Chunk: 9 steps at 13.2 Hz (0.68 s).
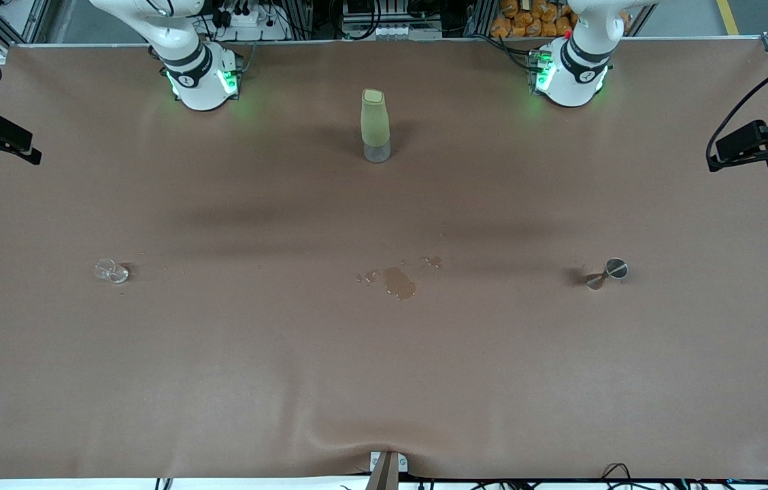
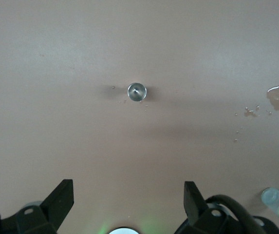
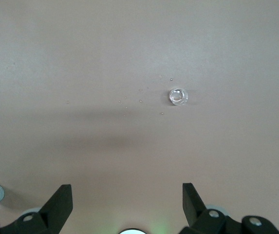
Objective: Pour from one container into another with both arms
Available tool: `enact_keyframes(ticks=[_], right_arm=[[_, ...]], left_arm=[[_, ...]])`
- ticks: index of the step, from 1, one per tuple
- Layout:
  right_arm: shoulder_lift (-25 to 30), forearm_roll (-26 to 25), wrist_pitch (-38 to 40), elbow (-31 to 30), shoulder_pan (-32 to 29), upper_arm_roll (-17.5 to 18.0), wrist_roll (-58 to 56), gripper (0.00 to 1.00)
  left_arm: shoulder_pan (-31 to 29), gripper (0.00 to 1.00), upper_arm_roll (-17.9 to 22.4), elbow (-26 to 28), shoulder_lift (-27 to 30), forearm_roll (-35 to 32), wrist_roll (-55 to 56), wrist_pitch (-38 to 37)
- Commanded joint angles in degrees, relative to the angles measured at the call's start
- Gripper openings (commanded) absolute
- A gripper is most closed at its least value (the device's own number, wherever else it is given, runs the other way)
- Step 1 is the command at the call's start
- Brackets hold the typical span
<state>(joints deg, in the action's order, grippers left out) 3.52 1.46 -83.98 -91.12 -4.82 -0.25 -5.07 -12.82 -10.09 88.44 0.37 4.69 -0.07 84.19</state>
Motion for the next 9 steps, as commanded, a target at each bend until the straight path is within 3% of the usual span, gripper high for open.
enact_keyframes(ticks=[1,4,9], right_arm=[[-0.62,-0.14,0.4,1.04,0.16,-0.45,-4.13,1.0],[-0.45,-0.93,0.57,1.04,-1.41,-0.8,-14.31,1.0],[-0.62,-1.02,0.14,0.51,-10.37,-0.81,-50.49,1.0]], left_arm=[[-1.85,1.0,-0.28,0.68,-0.62,1.37,-4.83,0.53],[-5.36,1.0,-0.28,1.99,-1.42,4.36,-8.97,0.8],[-10.37,1.0,-0.28,7.44,-1.25,8.39,-16.45,4.66]])
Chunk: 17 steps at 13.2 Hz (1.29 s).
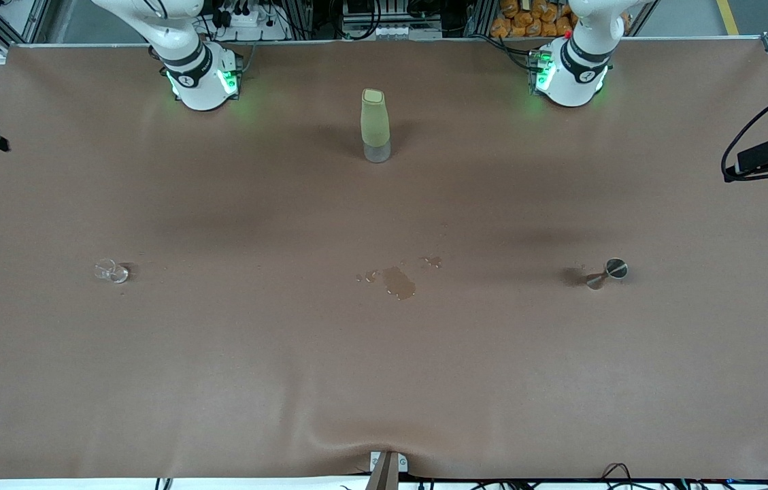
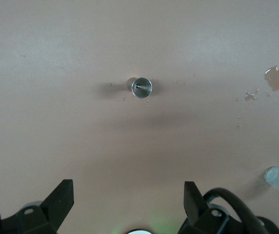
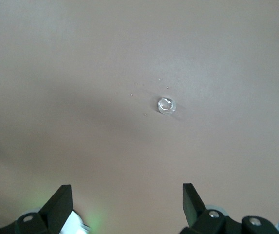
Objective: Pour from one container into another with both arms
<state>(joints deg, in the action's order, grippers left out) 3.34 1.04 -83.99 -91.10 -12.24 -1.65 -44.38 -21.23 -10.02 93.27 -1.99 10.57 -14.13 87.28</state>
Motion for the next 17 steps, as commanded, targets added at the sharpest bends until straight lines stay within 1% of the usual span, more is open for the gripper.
enact_keyframes(ticks=[1,3,5,7,9,12,13,14,16,17], right_arm=[[-0.62,-1.21,-0.03,0.49,-4.09,0.59,-17.08,1.0],[-1.14,-3.05,-1.33,0.32,-5.33,0.59,-27.9,1.0],[-2.28,-3.15,-3.62,0.23,-7.52,0.59,-40.02,1.0],[-3.16,-3.06,-6.34,-0.04,-9.29,0.59,-49.44,1.0],[-4.13,-2.97,-8.72,-0.65,-11.48,0.59,-56.14,1.0],[-5.19,-2.18,-10.83,-0.92,-12.54,0.59,-62.3,1.0],[-6.23,-1.48,-11.45,-0.83,-12.54,-0.01,-64.23,1.0],[-7.2,0.96,-11.54,-0.83,-12.11,-1.67,-66.43,1.0],[-9.83,6.76,-11.54,-0.83,-10.18,-6.59,-71.87,1.0],[-11.24,9.13,-11.54,-0.74,-8.43,-9.66,-74.25,1.0]], left_arm=[[-3.02,1.0,-0.35,3.23,1.03,3.39,-2.39,1.67],[-3.29,1.0,-0.44,3.94,0.94,3.67,-2.39,2.19],[-3.47,1.0,-0.35,4.29,0.94,3.67,-2.65,2.37],[-5.3,1.0,-0.35,4.82,0.85,4.28,-3.18,2.98],[-7.85,1.0,-0.35,6.39,0.67,7.43,-5.54,3.34],[-8.57,1.0,-0.35,7.02,-0.29,8.06,-8.7,4.39],[-8.92,1.0,-0.35,7.02,-0.99,8.93,-10.46,4.57],[-10.14,1.0,-0.35,7.02,-1.61,10.07,-12.13,4.57],[-11.64,1.0,-0.35,7.02,-3.19,11.48,-15.64,4.57],[-12.43,1.0,-0.35,7.02,-3.98,11.66,-16.71,4.57]])
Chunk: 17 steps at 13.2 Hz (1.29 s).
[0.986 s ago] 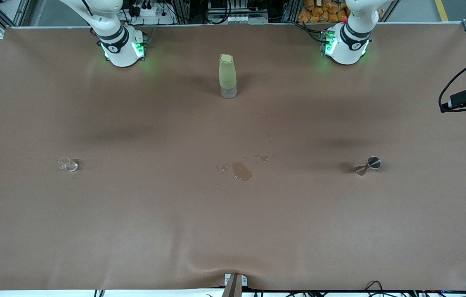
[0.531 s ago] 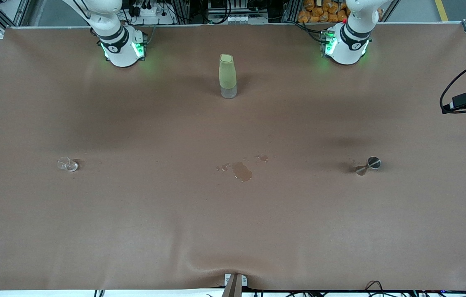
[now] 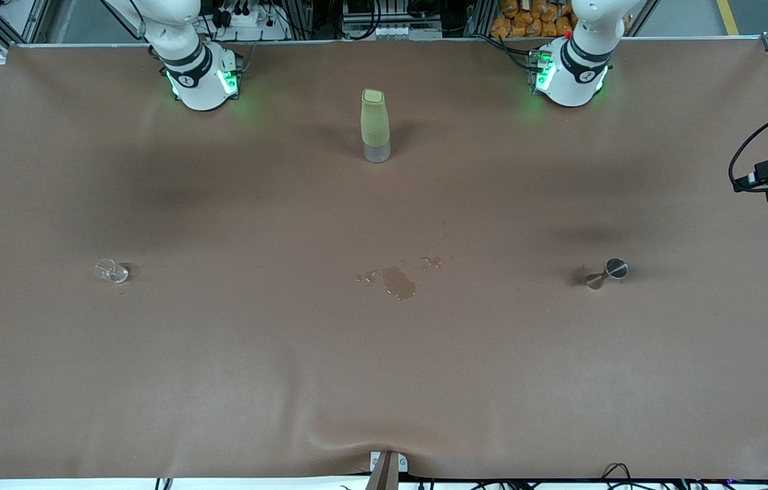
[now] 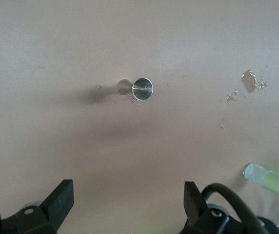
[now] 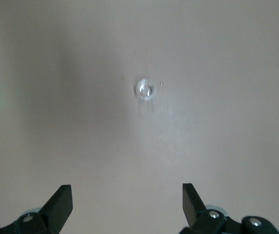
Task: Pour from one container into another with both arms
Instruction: 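Lower the right gripper to the glass beaker while the left gripper lowers to the jigger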
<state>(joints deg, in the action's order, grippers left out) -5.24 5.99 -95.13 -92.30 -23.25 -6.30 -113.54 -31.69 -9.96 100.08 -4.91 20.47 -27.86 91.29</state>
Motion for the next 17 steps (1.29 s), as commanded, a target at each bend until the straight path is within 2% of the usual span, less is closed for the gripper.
enact_keyframes(ticks=[1,4,5,8,10,12,14,17], right_arm=[[-4.15,6.81,-0.41,0.45,4.42,-8.44,-7.38,1.0],[-9.86,16.91,-0.15,0.63,8.12,-16.53,-16.94,1.0],[-11.88,20.43,0.11,0.63,8.56,-18.03,-20.11,1.0],[-17.5,28.35,0.81,0.54,8.48,-20.07,-25.67,1.0],[-22.07,35.37,3.62,0.62,8.48,-21.91,-29.27,1.0],[-25.59,40.48,4.68,0.54,8.39,-22.79,-32.44,1.0],[-28.76,45.4,5.3,0.54,8.31,-23.58,-34.99,1.0],[-33.59,53.31,7.14,0.54,7.78,-24.55,-39.03,1.0]], left_arm=[[-2.14,1.0,-0.41,0.2,-1.42,1.94,-3.95,0.56],[-4.25,1.0,-0.41,0.03,-3.78,4.13,-8.68,0.56],[-5.13,1.0,-0.41,0.03,-5.36,5.53,-12.53,0.47],[-8.03,1.0,-0.41,-0.24,-8.88,7.47,-19.5,0.21],[-8.91,1.0,-0.5,-0.32,-12.39,10.45,-25.11,-0.14],[-9.7,1.0,-0.5,-1.11,-18.97,16.33,-36.06,-1.8],[-11.72,1.0,-0.67,-4.78,-27.22,18.99,-45.49,-3.91],[-11.55,1.0,-1.2,-7.09,-29.99,19.78,-55.68,-5.42]])
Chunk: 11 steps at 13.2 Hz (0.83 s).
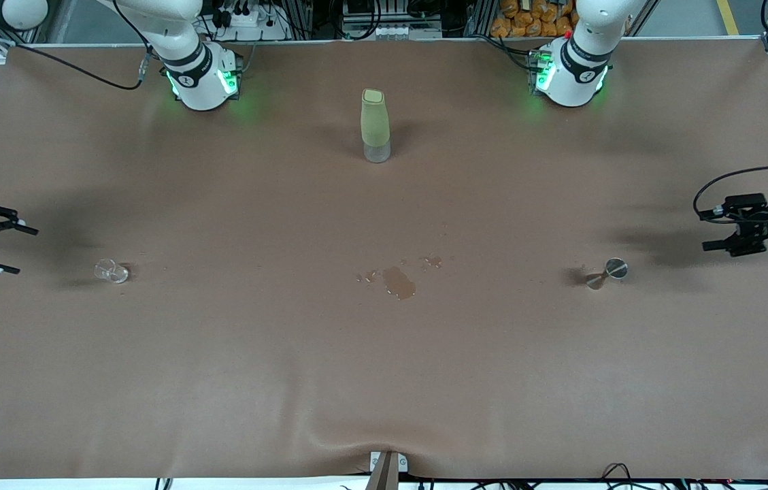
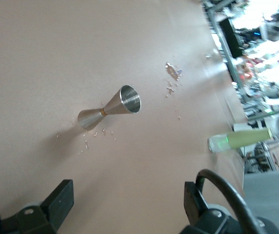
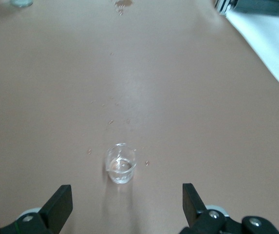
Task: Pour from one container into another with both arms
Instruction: 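Lower the right gripper to the glass beaker while the left gripper lowers to the jigger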
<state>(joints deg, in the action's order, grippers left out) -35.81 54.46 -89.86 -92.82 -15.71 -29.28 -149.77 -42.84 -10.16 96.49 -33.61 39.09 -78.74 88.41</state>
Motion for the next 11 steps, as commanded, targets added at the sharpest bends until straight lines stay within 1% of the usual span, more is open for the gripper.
enact_keyframes(ticks=[1,2,4,5,7,9,11], right_arm=[[-4.52,7.04,2.23,1.07,-0.02,-1.57,-4.2,1.0],[-5.93,8.98,2.41,0.98,-0.45,-1.57,-5.34,1.0],[-8.65,12.93,4.16,0.98,-0.9,-1.57,-7.89,1.0],[-10.14,14.78,5.12,1.07,-1.07,-1.57,-9.38,1.0],[-13.13,18.21,6.88,1.15,-1.25,-1.57,-11.93,1.0],[-15.34,20.76,7.94,1.15,-1.51,-1.57,-14.22,1.0],[-17.18,22.53,9.43,1.33,-1.95,-1.48,-15.63,1.0]], left_arm=[[-0.06,1.0,-1.0,-3.59,-1.37,2.21,-8.33,-2.54],[-0.05,1.0,-1.09,-3.5,-1.46,3.18,-12.36,-2.54],[0.65,1.0,-1.26,-3.59,-4.96,10.79,-25.18,-1.84],[1.95,1.0,-1.26,-3.59,-5.5,12.4,-29.07,-1.75],[2.41,1.0,-1.26,-2.8,-5.85,12.5,-39.25,-2.01],[2.58,1.0,-1.26,-2.97,-8.48,12.33,-48.39,-2.97],[2.76,1.0,-1.26,-2.53,-9.54,12.24,-54.48,-6.3]])
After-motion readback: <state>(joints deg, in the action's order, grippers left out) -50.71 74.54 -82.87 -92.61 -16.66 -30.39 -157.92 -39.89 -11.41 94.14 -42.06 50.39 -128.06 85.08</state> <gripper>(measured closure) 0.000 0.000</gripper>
